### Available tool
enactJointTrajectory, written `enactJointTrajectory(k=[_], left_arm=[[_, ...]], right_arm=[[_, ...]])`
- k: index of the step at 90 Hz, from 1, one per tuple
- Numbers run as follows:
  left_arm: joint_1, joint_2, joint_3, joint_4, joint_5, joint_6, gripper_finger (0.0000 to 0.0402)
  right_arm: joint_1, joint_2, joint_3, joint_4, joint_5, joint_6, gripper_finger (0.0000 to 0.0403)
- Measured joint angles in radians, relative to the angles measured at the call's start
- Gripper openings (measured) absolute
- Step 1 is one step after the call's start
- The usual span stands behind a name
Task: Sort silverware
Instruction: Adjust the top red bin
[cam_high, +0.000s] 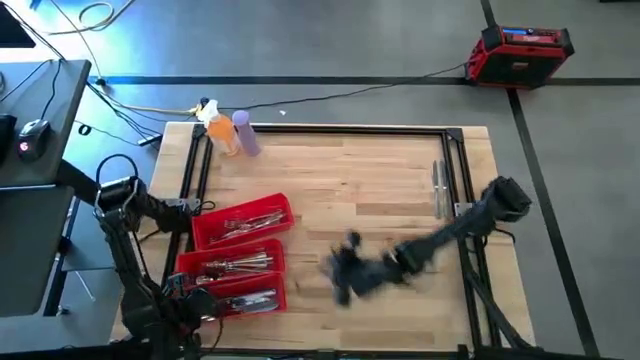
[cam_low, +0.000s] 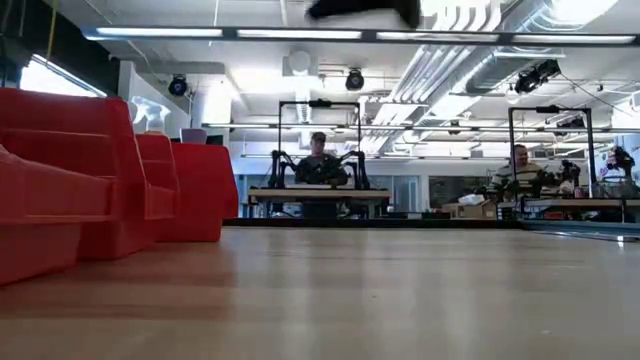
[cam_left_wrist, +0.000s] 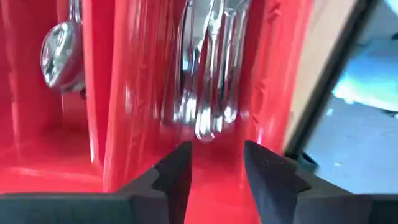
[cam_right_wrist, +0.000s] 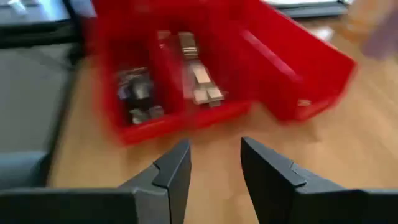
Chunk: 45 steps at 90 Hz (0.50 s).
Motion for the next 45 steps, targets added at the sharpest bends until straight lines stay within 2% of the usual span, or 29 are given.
enactJointTrajectory(k=[10, 19, 34, 45], left_arm=[[-0.048, -0.026, 0.0, 0.001, -0.071, -0.052, 0.0125], [-0.108, -0.032, 0.0, 0.019, -0.147, -0.082, 0.0117], [-0.2, -0.025, -0.001, 0.108, -0.297, -0.129, 0.0107], [-0.216, -0.02, 0.0, 0.152, -0.34, -0.131, 0.0103]], right_arm=[[-0.215, 0.001, 0.0, -0.008, -0.062, 0.1, 0.0124], [-0.346, 0.042, 0.001, -0.012, -0.134, 0.243, 0.0124], [-0.417, 0.173, 0.0, 0.012, -0.267, 0.35, 0.0124], [-0.42, 0.27, 0.001, 0.119, -0.364, 0.394, 0.0124]])
